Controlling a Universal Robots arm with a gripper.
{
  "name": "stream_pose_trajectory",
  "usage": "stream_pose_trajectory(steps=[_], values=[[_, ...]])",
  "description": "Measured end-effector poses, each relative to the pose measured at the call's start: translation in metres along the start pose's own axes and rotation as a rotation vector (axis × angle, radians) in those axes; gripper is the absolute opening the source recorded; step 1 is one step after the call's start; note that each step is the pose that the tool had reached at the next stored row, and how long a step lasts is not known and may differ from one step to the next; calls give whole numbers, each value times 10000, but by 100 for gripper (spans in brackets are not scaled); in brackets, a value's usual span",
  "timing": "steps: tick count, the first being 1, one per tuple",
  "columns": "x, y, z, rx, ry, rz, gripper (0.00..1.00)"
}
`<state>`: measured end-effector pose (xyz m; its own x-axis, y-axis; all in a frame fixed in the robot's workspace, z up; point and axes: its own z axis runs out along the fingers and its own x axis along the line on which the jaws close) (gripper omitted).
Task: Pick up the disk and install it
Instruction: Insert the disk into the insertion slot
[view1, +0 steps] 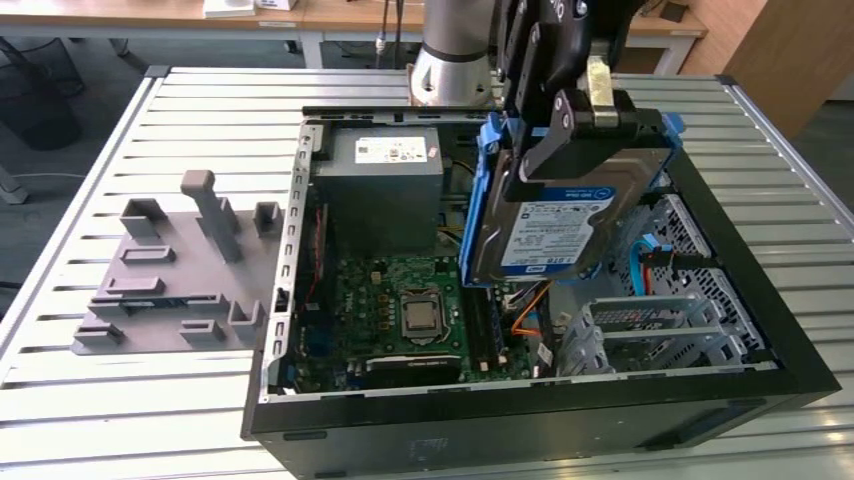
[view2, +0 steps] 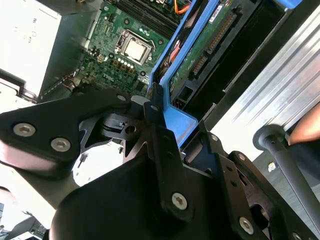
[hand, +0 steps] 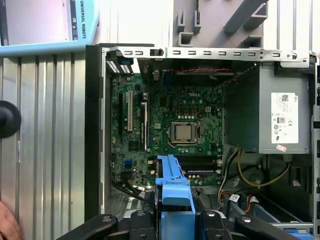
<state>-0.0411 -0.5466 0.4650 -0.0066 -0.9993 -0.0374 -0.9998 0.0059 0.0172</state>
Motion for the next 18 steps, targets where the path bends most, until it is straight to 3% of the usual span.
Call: stream_pose_trajectory(steps=[6, 9, 18], values=[[113, -2, 8, 1, 1, 33, 36], [128, -16, 10, 1, 0, 38, 36], [133, -256, 28, 1, 3, 41, 36]])
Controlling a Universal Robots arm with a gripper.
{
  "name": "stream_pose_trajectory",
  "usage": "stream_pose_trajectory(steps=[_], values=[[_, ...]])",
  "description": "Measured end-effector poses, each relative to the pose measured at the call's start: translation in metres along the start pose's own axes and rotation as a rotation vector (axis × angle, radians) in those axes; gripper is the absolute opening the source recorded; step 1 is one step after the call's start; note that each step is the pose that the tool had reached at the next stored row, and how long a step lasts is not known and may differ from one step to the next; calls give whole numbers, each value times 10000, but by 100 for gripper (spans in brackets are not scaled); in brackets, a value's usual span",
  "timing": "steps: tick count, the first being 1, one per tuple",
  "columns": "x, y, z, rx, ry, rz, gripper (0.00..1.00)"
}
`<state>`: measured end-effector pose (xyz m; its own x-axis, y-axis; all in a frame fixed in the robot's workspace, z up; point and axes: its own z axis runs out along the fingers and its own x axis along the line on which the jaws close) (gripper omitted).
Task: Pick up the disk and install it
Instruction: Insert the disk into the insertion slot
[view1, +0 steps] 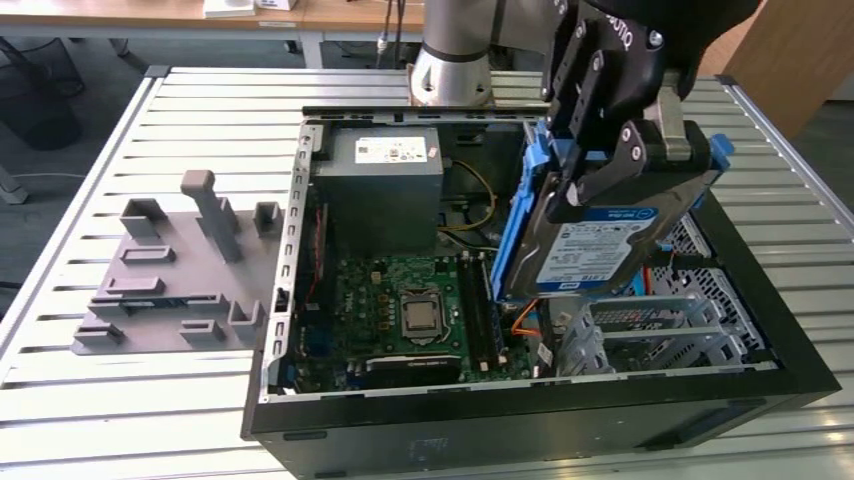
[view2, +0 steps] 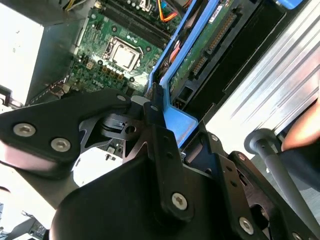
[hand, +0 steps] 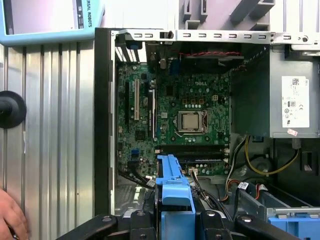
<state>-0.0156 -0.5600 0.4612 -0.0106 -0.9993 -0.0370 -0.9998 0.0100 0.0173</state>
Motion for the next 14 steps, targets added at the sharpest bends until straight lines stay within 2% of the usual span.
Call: stream_pose_trajectory(steps=[2, 8, 11, 14], values=[[17, -15, 4, 0, 0, 3, 36], [128, -23, 14, 1, -3, 16, 36], [135, -74, 18, 1, -1, 17, 36], [139, -151, 22, 1, 0, 16, 36]])
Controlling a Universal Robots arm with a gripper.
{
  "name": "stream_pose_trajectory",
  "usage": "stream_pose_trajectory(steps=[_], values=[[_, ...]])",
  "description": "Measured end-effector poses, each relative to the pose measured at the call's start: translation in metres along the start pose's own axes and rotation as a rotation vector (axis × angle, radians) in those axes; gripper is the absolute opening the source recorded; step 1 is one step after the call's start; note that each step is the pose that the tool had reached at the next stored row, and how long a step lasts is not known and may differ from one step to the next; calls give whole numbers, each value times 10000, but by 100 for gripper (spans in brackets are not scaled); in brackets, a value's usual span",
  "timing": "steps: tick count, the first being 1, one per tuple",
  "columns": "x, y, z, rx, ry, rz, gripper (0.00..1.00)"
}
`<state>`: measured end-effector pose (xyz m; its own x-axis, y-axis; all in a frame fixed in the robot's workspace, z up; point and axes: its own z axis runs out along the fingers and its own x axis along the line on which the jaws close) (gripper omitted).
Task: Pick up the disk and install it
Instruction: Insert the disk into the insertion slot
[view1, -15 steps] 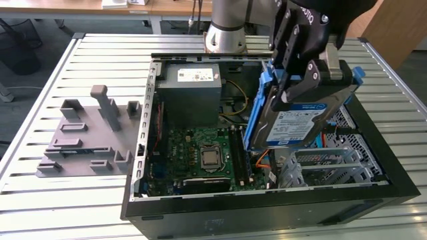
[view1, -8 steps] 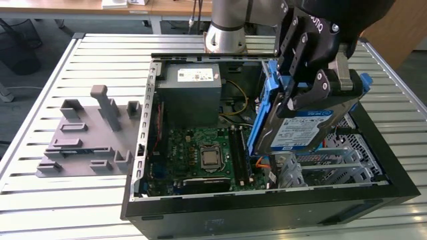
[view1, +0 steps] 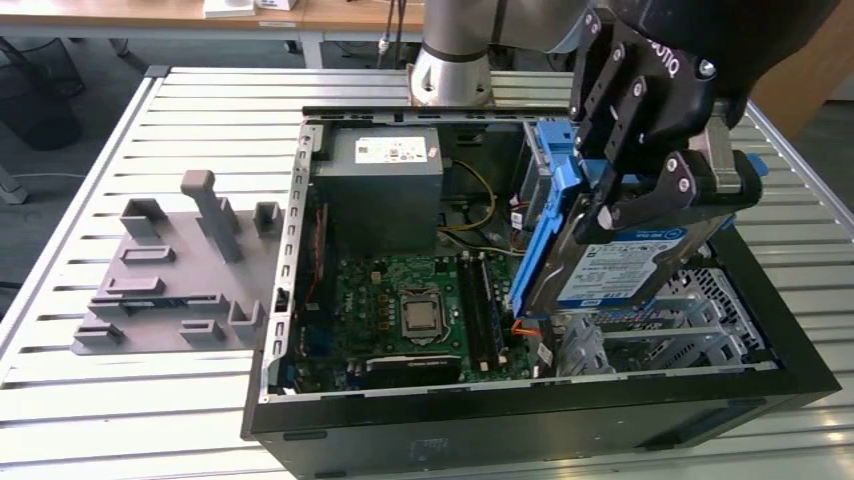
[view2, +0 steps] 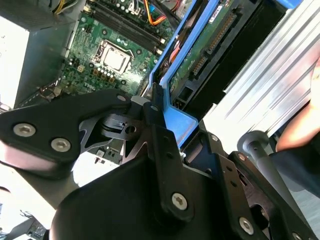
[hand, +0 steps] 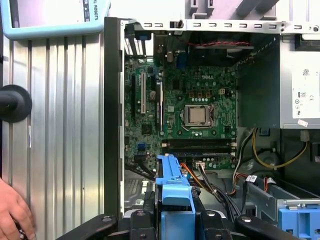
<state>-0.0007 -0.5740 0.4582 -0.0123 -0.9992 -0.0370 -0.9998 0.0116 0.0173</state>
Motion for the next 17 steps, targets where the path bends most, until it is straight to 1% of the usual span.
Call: stream_pose_trajectory(steps=[11, 13, 17], values=[[6, -328, 14, 0, -2, 0, 36], [14, -368, 18, 0, 0, 0, 36], [53, -416, 31, 0, -1, 0, 36]])
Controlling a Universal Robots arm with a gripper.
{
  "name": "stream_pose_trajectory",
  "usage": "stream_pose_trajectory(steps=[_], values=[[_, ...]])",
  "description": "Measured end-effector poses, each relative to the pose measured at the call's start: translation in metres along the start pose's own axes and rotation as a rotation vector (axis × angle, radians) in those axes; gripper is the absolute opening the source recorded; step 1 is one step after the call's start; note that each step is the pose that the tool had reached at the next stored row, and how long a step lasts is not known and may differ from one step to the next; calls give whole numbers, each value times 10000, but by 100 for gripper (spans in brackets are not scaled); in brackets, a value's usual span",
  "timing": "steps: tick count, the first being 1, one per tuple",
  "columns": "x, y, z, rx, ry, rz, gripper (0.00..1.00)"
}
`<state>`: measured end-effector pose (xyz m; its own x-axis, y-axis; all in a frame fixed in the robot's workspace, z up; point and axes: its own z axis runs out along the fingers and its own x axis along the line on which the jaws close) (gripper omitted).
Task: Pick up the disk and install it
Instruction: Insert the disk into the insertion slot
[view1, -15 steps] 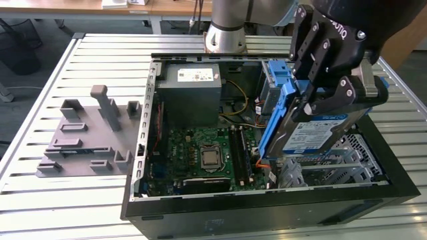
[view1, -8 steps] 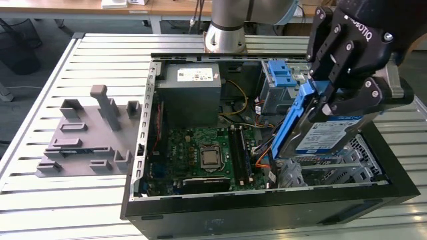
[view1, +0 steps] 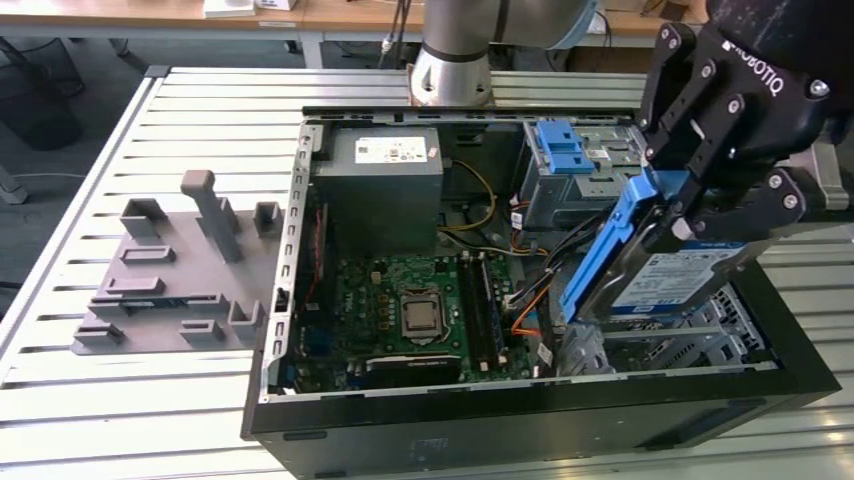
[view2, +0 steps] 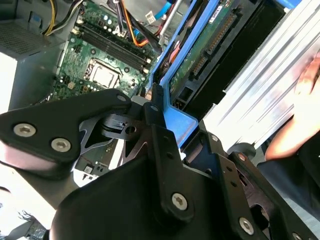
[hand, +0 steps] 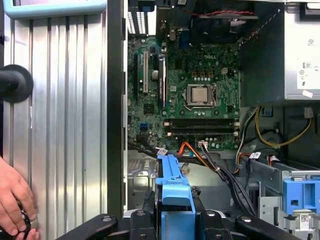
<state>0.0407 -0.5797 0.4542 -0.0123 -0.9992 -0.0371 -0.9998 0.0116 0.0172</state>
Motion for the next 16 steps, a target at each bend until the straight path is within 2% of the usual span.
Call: stream_pose_trajectory(steps=[9, 16], values=[[5, -201, 17, 0, 0, 1, 36], [-8, -298, 51, -4, 1, -93, 36]])
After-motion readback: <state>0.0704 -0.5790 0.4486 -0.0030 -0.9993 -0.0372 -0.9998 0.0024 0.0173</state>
